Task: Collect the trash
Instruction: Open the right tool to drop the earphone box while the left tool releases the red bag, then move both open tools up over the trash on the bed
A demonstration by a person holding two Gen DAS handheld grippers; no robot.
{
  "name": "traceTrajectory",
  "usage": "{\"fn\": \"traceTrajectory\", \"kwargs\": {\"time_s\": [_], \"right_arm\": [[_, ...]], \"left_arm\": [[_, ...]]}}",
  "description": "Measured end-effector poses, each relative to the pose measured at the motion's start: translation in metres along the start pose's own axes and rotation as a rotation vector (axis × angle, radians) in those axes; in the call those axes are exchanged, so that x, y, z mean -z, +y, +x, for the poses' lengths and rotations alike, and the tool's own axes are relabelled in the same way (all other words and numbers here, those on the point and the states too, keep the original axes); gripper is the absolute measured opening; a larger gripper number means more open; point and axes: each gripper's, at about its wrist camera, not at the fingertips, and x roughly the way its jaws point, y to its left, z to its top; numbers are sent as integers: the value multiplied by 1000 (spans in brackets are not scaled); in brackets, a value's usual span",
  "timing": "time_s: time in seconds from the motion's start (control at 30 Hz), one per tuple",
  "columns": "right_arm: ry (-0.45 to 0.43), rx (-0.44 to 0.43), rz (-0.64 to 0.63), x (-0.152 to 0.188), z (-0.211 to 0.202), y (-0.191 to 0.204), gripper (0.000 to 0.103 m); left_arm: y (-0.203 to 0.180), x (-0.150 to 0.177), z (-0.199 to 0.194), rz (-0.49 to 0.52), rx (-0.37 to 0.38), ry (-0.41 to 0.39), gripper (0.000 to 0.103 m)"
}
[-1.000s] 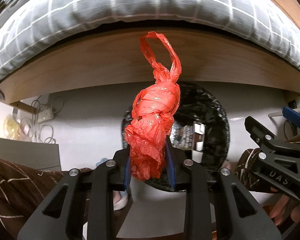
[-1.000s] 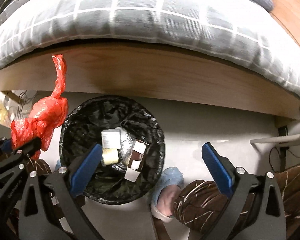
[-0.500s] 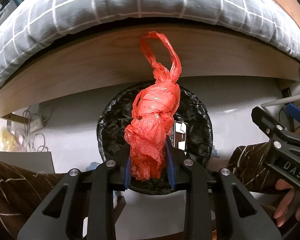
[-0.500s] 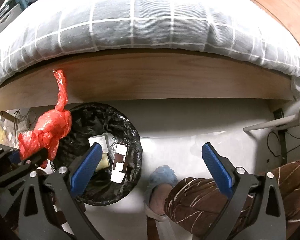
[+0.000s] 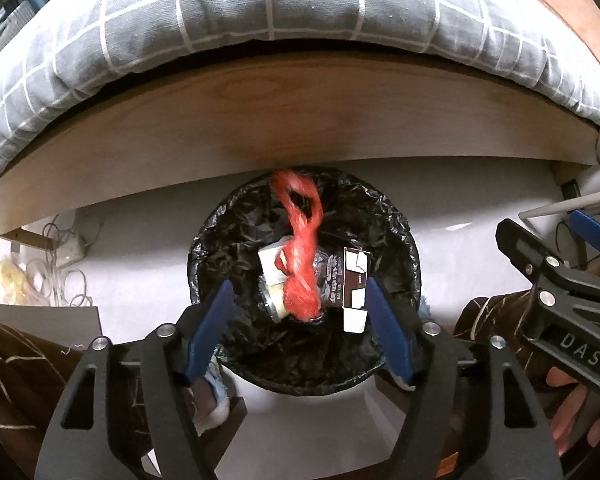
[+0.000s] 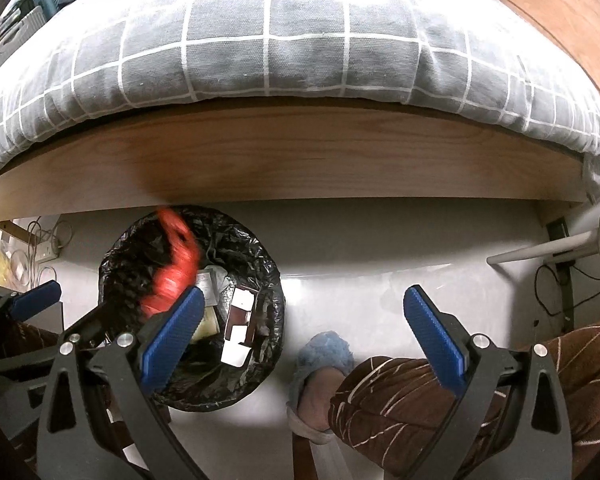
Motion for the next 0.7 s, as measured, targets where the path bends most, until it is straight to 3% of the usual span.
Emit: {"fn": "traceTrajectory", "kwargs": {"time_s": [0.23,0.43,0.7], "right_arm": [[-3,-3,1,-1,-1,1,96],[-47,-15,-11,-8,-16,6,96],[-127,-23,-6,-20,-44,11,96]], "left_arm": [[5,-1,-3,-19,-13,-32,91],[16,-3,-12,-26,-21,-67,94],[33,-14,-52,-51,-22,-174,94]]}}
